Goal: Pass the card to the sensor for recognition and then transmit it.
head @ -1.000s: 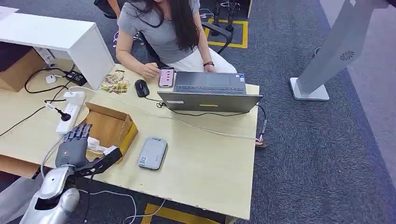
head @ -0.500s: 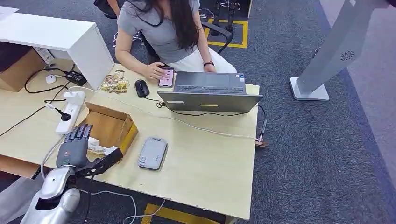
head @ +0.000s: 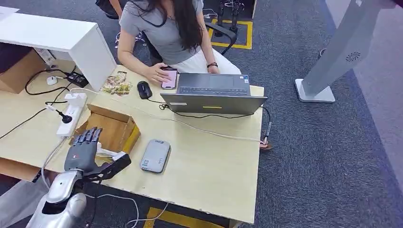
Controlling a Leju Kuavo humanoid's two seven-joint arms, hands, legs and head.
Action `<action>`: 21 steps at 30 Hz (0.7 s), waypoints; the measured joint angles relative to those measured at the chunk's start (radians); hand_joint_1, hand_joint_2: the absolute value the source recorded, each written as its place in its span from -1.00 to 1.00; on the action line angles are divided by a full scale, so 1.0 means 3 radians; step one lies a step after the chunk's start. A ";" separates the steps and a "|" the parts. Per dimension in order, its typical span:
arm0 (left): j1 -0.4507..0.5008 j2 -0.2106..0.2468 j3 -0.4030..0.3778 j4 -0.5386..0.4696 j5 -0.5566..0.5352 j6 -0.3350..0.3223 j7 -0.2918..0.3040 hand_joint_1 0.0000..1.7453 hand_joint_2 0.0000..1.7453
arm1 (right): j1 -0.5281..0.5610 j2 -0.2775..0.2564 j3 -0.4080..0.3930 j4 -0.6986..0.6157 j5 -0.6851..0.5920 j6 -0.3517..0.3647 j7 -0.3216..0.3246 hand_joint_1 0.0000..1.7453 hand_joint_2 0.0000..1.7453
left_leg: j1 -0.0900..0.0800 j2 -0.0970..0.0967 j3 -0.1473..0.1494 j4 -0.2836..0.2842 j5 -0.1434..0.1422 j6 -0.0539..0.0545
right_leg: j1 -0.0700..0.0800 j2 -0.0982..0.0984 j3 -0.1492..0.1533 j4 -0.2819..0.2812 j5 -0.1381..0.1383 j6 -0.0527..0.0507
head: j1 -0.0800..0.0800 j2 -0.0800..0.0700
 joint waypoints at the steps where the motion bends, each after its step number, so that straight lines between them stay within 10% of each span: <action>1: 0.0000 -0.0001 -0.0006 -0.0001 -0.0004 0.0000 0.0000 -1.00 1.00 | 0.0000 0.0000 0.0000 0.0000 0.0000 0.0000 -0.0005 -1.00 -1.00 | 0.0000 0.0000 0.0000 0.0000 0.0000 0.0000 | 0.0000 0.0000 0.0000 0.0000 0.0000 0.0000 | 0.0000 0.0000; 19: -0.0019 -0.0004 -0.0050 0.0000 -0.0024 0.0000 0.0000 -1.00 1.00 | -0.0001 0.0000 0.0000 0.0000 0.0000 0.0000 -0.0014 -1.00 -1.00 | 0.0000 0.0000 0.0000 0.0000 0.0000 0.0000 | 0.0000 0.0000 0.0000 0.0000 0.0000 0.0000 | 0.0000 0.0000; 20: -0.0019 -0.0004 -0.0050 0.0000 -0.0024 0.0000 0.0000 1.00 1.00 | -0.0001 -0.0001 0.0000 0.0000 0.0000 0.0000 -0.0013 -1.00 -1.00 | 0.0000 0.0000 0.0000 0.0000 0.0000 0.0000 | 0.0000 0.0000 0.0000 0.0000 0.0000 0.0000 | 0.0000 0.0000; 21: -0.0019 -0.0004 -0.0050 0.0000 -0.0024 0.0000 0.0000 1.00 1.00 | -0.0001 0.0000 0.0000 0.0000 0.0000 0.0000 -0.0013 -1.00 -1.00 | 0.0000 0.0000 0.0000 0.0000 0.0000 0.0000 | 0.0000 0.0000 0.0000 0.0000 0.0000 0.0000 | 0.0000 0.0000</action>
